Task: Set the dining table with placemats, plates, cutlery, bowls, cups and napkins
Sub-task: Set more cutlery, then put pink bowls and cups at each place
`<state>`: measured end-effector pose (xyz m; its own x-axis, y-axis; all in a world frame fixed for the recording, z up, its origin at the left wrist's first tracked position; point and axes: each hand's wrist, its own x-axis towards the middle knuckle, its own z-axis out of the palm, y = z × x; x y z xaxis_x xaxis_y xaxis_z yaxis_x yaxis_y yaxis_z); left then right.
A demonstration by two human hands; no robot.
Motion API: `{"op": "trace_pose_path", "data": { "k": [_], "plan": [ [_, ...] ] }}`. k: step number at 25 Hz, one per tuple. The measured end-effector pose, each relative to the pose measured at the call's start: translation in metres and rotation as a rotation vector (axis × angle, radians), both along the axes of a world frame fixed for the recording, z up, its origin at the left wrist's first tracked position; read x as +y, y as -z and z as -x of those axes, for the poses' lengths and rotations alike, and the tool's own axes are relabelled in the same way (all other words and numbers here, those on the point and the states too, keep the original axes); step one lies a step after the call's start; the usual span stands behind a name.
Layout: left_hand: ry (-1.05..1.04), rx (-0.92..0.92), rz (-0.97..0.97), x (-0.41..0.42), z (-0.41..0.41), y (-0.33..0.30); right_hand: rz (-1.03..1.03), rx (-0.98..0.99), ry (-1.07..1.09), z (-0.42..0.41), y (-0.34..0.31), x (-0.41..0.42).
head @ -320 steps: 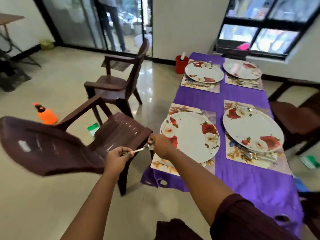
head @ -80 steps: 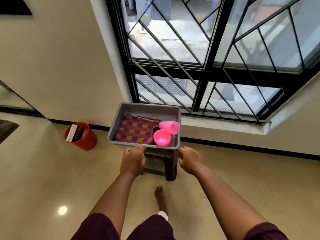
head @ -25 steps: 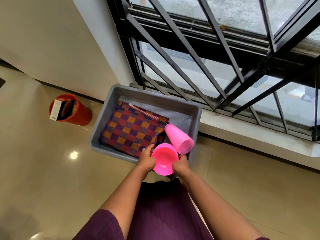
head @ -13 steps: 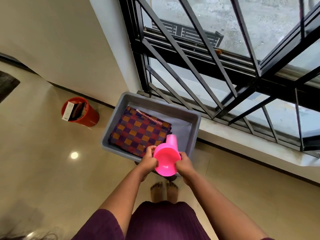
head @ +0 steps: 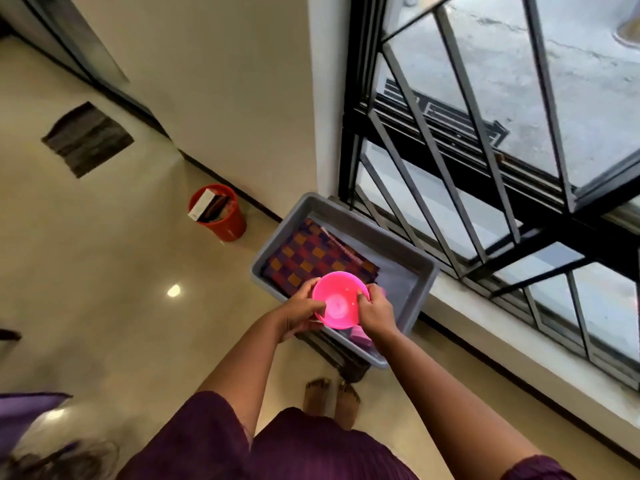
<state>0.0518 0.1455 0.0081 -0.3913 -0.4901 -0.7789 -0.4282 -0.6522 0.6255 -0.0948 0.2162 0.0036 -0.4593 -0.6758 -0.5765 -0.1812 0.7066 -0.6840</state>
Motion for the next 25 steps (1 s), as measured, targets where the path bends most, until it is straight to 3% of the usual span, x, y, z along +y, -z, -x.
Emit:
{"op": "trace_pose_path", "data": {
  "k": [5,9,20,25],
  "plan": [
    [-0.198,0.031,-0.039,0.005,-0.033,-0.018,0.018,0.032,-0.148,-0.025,-0.018,-0.029],
    [-0.394,-0.010,0.053,0.017,-0.069,-0.028,0.033,0.090,-0.296,-0.061,-0.026,-0.050],
    [-1.063,0.101,0.039,0.087,-0.202,-0.025,0.221,0.233,-0.818,-0.222,-0.025,-0.052],
    [-1.294,0.181,0.095,0.129,-0.278,-0.031,0.294,0.188,-1.006,-0.317,-0.029,-0.042]
  ]
}}
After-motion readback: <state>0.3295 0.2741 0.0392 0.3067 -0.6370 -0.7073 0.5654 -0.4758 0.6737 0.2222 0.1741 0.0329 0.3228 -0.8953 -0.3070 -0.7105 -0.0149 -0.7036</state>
